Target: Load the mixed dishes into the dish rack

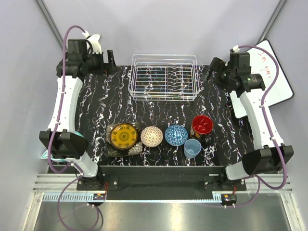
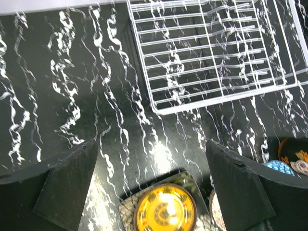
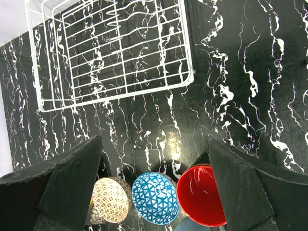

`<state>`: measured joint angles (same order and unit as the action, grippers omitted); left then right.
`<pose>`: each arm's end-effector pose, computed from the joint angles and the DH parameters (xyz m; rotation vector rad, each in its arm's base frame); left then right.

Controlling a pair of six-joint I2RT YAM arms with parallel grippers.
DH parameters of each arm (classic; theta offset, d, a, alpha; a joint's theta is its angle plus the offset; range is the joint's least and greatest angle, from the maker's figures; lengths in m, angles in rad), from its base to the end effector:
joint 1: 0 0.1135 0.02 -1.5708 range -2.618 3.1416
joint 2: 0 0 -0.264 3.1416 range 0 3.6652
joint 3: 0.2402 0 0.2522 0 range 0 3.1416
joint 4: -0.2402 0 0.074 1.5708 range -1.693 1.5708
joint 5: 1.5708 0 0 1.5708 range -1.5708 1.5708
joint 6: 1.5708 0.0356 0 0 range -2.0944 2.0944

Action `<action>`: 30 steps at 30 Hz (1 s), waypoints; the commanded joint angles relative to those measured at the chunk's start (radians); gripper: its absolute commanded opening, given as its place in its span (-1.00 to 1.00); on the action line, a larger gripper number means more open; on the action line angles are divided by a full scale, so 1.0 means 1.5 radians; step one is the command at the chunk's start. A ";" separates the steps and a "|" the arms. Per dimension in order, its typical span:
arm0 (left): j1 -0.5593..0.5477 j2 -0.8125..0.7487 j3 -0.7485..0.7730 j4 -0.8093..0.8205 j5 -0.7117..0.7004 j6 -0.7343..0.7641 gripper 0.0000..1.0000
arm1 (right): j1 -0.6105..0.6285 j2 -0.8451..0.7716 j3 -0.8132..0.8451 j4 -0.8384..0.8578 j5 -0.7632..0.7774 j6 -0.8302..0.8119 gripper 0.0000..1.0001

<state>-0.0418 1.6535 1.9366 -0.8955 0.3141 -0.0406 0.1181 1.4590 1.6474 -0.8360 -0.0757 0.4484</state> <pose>0.3478 -0.0256 0.4406 0.1797 2.1676 -0.3894 0.3048 0.0389 0.4146 0.3273 2.2212 0.3937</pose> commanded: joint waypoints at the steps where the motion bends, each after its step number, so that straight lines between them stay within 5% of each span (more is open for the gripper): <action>1: -0.006 0.019 0.006 0.106 0.000 0.012 0.98 | 0.005 -0.013 -0.008 0.035 0.040 -0.003 0.99; 13: -0.047 0.328 0.261 0.142 -0.008 0.045 0.98 | 0.017 0.182 0.065 0.111 0.208 -0.028 1.00; 23: -0.052 0.310 0.055 0.237 -0.032 0.069 0.98 | 0.017 0.368 0.205 0.106 0.208 -0.041 0.99; 30: -0.052 0.325 0.006 0.240 -0.058 0.099 0.98 | 0.019 0.439 0.227 0.098 0.186 -0.031 1.00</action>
<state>-0.1204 2.1799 1.9625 -0.6079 0.2623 0.0643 0.1329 2.0739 1.9633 -0.6960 0.2157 0.4000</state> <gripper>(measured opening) 0.987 0.994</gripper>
